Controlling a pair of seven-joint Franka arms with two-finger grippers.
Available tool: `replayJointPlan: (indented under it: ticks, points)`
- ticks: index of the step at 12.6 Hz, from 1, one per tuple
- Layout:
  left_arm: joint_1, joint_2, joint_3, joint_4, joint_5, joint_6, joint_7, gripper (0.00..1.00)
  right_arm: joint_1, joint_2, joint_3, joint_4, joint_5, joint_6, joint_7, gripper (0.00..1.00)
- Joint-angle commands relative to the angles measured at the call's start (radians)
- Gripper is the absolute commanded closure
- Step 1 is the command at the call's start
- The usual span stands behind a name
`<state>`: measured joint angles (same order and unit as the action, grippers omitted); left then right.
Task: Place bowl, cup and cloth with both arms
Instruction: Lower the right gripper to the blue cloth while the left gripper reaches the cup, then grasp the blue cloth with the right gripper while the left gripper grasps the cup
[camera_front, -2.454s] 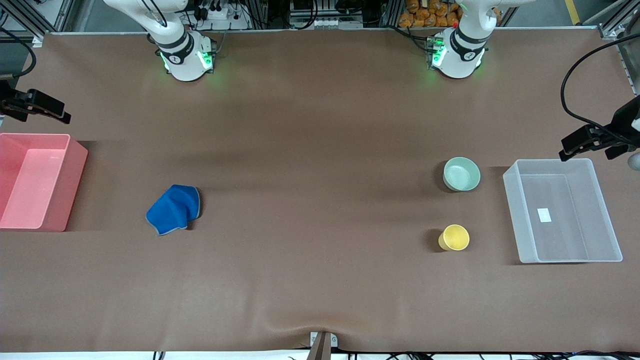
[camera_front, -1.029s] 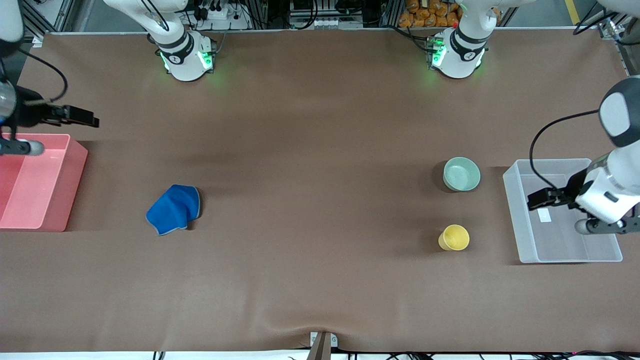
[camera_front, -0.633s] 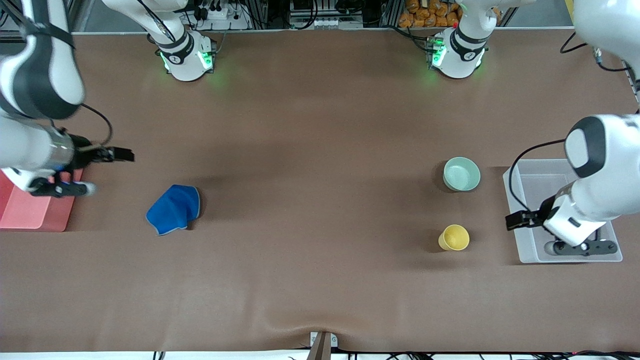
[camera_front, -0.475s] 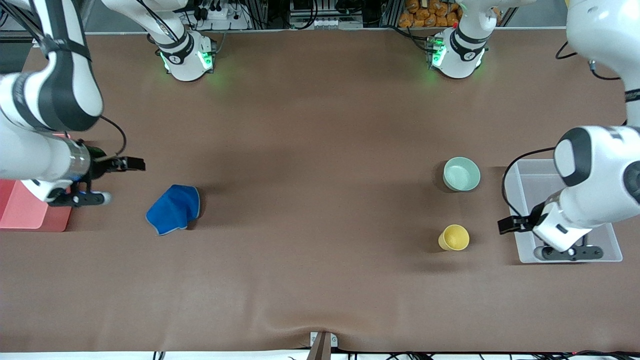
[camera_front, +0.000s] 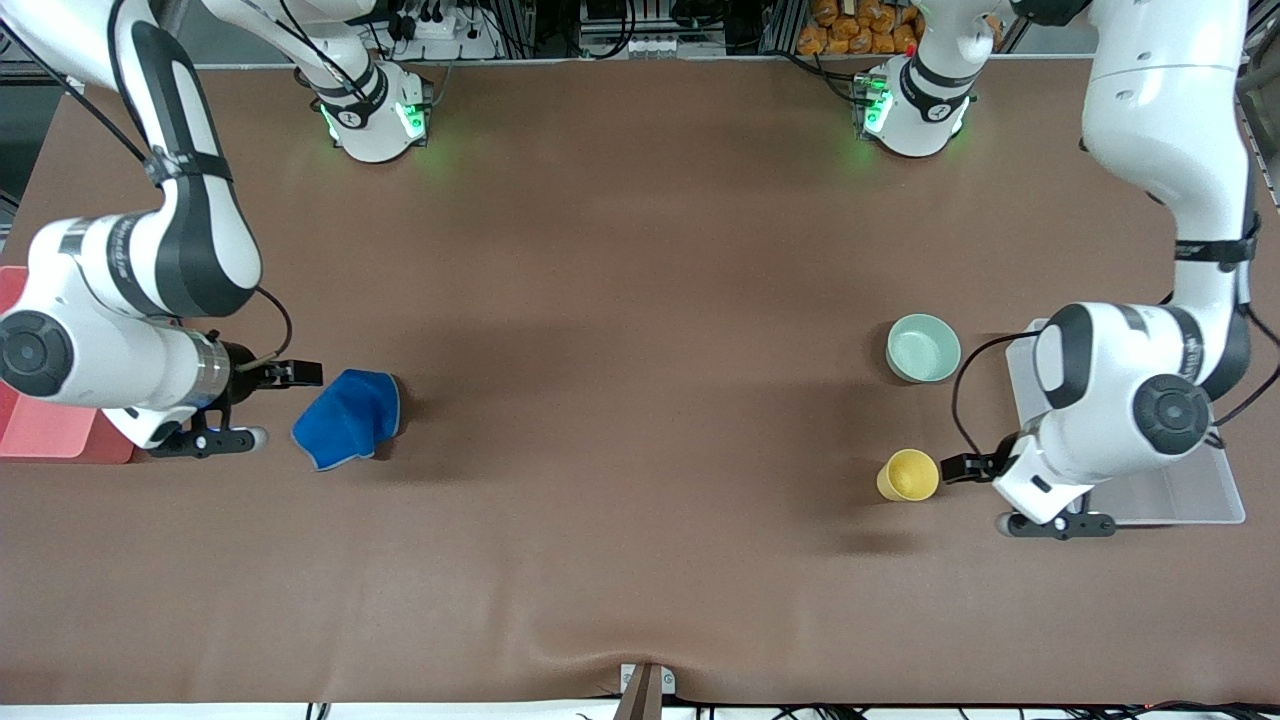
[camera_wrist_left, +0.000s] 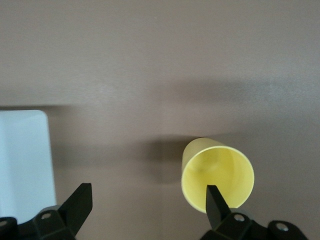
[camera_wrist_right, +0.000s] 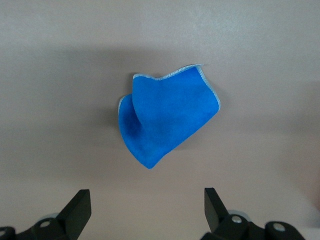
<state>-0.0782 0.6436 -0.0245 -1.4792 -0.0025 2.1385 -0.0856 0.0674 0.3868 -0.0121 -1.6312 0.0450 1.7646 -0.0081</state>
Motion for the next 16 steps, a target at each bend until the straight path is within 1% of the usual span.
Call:
replayJointPlan:
  ticks: [1, 4, 5, 6, 7, 8, 10, 11, 13, 15, 16]
  points:
    - [-0.023, 0.044, 0.006, 0.031, -0.011, 0.041, -0.028, 0.00, -0.004, 0.044, -0.008, 0.031, -0.004, -0.002, 0.060, 0.00]
    - [-0.023, 0.077, 0.008, 0.031, -0.011, 0.081, -0.026, 0.00, -0.003, 0.095, -0.008, 0.024, 0.003, 0.041, 0.173, 0.00]
    - [-0.023, 0.090, 0.008, 0.031, -0.013, 0.095, -0.028, 0.07, -0.001, 0.110, -0.008, 0.022, 0.003, 0.039, 0.218, 0.00]
    - [-0.023, 0.093, 0.008, 0.030, -0.013, 0.101, -0.029, 0.16, 0.000, 0.122, -0.008, 0.014, 0.004, 0.038, 0.259, 0.00]
    - [-0.023, 0.093, 0.006, 0.027, -0.013, 0.101, -0.029, 0.22, -0.003, 0.136, -0.008, 0.002, 0.004, 0.039, 0.287, 0.00]
    - [-0.023, 0.094, 0.006, 0.025, -0.014, 0.101, -0.031, 0.34, -0.006, 0.155, -0.008, -0.001, 0.006, 0.041, 0.290, 0.00]
    - [-0.023, 0.093, 0.006, 0.025, -0.014, 0.101, -0.034, 0.51, -0.015, 0.182, -0.006, -0.001, 0.015, 0.041, 0.293, 0.00]
    - [-0.023, 0.093, 0.006, 0.023, -0.014, 0.101, -0.046, 0.62, -0.017, 0.191, -0.008, -0.003, 0.035, 0.041, 0.295, 0.00]
    - [-0.029, 0.093, 0.006, 0.020, -0.013, 0.101, -0.083, 0.81, -0.038, 0.210, -0.008, -0.003, 0.116, 0.048, 0.293, 0.00]
    - [-0.034, 0.093, 0.006, 0.014, -0.014, 0.098, -0.097, 0.97, -0.043, 0.228, -0.008, -0.001, 0.133, 0.052, 0.293, 0.00]
    - [-0.035, 0.093, 0.006, 0.013, -0.013, 0.098, -0.106, 1.00, -0.041, 0.231, -0.009, 0.001, 0.131, 0.073, 0.290, 0.00]
